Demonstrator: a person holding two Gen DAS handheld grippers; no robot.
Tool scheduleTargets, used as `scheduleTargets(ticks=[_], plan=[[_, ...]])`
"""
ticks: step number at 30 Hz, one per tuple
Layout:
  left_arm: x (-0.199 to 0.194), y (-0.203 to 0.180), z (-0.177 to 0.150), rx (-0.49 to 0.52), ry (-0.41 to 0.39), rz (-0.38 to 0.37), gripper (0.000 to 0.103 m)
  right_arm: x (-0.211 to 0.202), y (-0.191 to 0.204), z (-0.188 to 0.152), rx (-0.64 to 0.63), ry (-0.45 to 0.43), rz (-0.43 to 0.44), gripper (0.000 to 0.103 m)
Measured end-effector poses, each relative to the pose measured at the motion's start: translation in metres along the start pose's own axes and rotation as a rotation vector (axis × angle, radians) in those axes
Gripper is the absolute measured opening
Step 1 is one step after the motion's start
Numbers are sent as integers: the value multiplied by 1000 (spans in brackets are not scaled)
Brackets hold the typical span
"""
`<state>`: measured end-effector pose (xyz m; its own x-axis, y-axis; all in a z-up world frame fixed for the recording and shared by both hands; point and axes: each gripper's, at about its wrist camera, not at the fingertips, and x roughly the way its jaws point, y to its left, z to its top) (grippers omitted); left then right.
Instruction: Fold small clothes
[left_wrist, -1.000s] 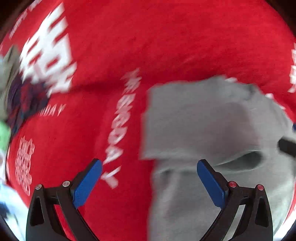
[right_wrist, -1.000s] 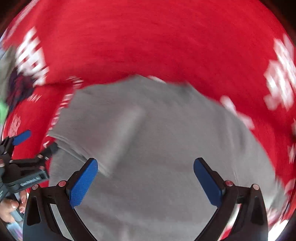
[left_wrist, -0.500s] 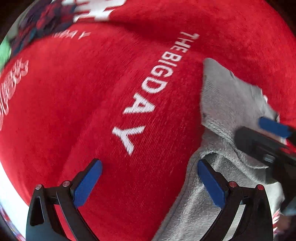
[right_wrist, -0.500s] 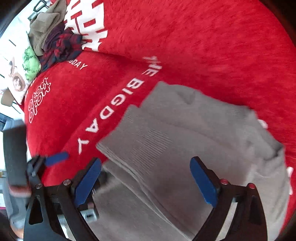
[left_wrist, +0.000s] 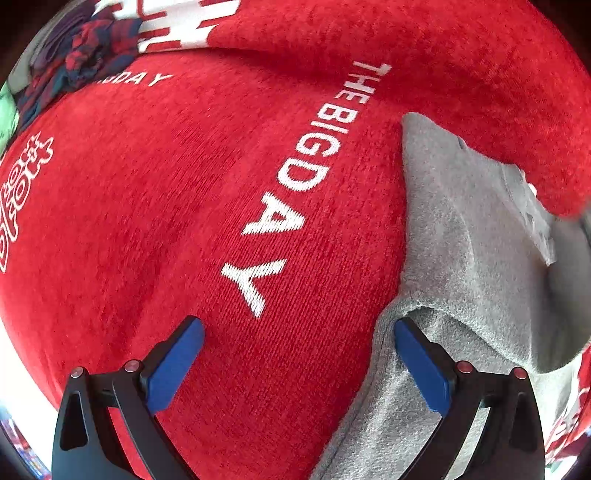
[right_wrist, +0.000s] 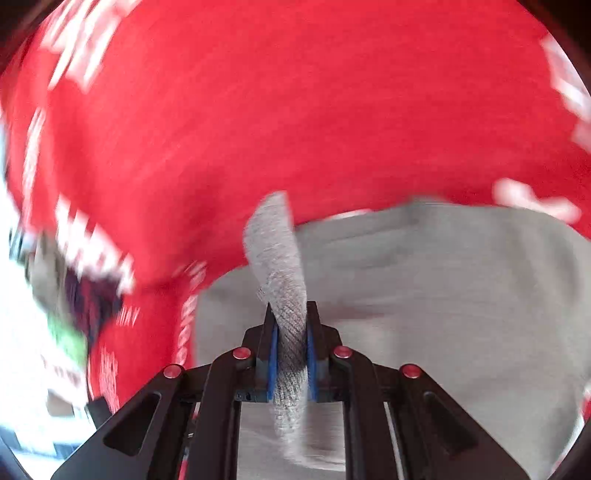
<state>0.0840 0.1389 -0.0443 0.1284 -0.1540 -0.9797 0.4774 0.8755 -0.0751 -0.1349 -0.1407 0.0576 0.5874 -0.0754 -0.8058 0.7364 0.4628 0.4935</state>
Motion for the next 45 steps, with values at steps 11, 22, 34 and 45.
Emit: scheduleTargets(ticks=[11, 22, 34, 45], plan=[[-31, -42, 110, 232, -35, -133, 103, -54, -104, -53, 440, 46, 142, 77], [43, -84, 171, 267, 154, -160, 43, 96, 24, -129, 636, 296, 395, 46], [33, -48, 171, 196, 97, -150, 10, 130, 64, -116, 466, 432, 367, 11], [-30, -94, 135, 338, -52, -41, 10, -39, -124, -73, 577, 57, -82, 63]])
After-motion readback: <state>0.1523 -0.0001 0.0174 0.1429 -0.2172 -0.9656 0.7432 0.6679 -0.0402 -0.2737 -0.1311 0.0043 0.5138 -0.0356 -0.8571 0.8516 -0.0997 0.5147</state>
